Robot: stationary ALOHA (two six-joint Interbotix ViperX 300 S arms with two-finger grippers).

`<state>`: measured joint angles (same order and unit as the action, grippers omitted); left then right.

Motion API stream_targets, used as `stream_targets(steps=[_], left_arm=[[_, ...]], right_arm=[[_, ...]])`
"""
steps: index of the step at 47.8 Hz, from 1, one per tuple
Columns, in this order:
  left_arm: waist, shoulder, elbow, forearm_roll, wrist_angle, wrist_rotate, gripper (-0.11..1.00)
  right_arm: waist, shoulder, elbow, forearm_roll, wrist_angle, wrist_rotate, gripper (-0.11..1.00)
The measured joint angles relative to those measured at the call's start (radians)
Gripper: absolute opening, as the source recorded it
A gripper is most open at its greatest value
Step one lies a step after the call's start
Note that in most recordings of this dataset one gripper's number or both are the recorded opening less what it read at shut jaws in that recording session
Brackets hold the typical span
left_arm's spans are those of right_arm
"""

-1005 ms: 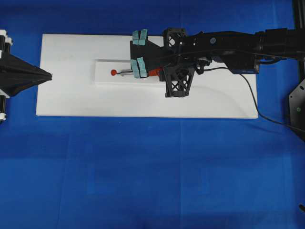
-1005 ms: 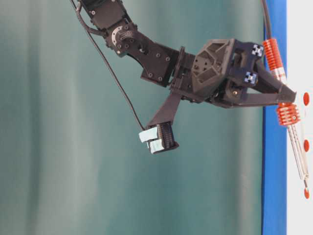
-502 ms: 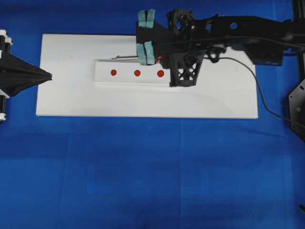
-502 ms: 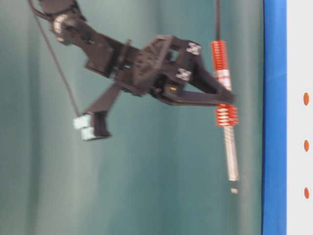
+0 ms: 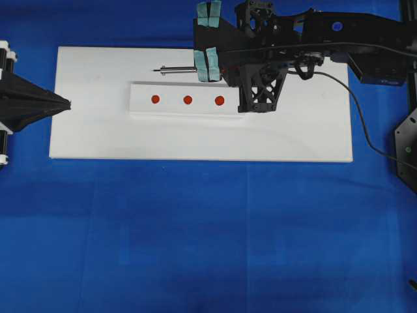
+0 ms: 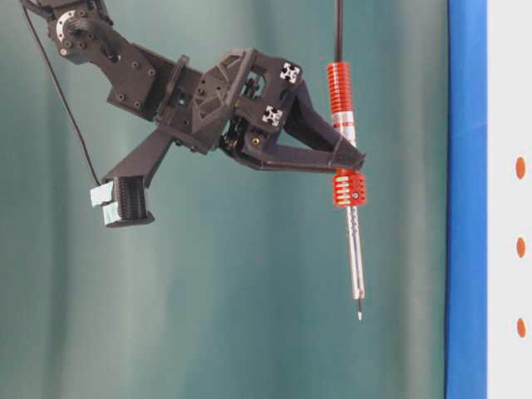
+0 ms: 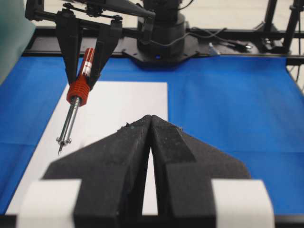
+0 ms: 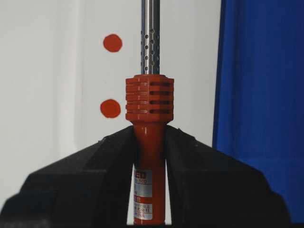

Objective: Touch the tip of the soldering iron to the mark.
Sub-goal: 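Raise the iron and shift it right above the strip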

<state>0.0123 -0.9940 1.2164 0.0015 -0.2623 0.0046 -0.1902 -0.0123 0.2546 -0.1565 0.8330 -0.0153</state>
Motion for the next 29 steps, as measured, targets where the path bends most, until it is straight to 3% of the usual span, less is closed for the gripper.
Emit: stream_targets(steps=[7, 29], left_arm=[[-0.002, 0.0, 0.0, 0.0, 0.0, 0.0, 0.0], [0.0, -0.002, 0.0, 0.0, 0.0, 0.0, 0.0]], right_arm=[[0.0, -0.012, 0.012, 0.0, 0.029, 0.003, 0.07], [-0.002, -0.144, 0.176, 0.0, 0.034, 0.04, 0.07]])
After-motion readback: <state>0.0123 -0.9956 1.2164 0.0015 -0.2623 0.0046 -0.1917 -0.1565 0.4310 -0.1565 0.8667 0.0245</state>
